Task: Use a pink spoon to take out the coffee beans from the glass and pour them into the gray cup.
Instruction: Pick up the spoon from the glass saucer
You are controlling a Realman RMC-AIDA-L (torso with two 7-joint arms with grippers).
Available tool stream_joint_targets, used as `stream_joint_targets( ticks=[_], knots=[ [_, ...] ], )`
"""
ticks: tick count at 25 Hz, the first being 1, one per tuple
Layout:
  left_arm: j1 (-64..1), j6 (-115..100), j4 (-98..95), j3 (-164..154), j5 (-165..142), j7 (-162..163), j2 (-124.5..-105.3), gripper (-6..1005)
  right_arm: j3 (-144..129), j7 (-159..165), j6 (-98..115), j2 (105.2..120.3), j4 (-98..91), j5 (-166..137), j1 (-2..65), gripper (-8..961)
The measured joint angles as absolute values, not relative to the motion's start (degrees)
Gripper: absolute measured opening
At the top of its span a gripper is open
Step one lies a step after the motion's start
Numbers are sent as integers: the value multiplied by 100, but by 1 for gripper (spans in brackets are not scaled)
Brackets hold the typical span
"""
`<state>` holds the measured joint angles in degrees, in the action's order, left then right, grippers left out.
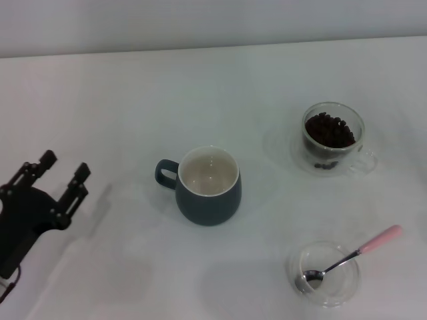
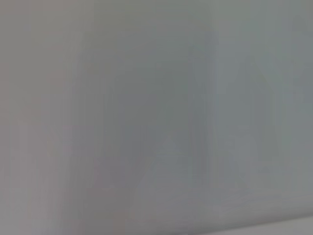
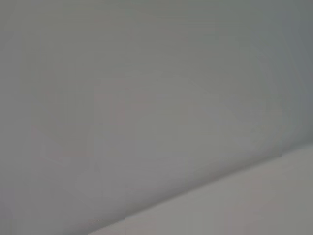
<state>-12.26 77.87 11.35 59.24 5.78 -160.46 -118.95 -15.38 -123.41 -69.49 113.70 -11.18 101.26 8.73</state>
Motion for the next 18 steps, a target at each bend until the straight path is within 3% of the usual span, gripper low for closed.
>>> stream_joint_targets(
  ticks=[6, 18],
  knots=[
    [-1162, 7898, 1133, 6238, 672, -16048, -11893, 606, -1638, -10264, -7284, 11070, -1349, 8721, 800, 677],
    [-1302, 7937, 1124, 6775, 722, -16067, -11870, 606, -1635, -8692, -8578, 10798, -1276, 7190, 672, 676]
  ],
)
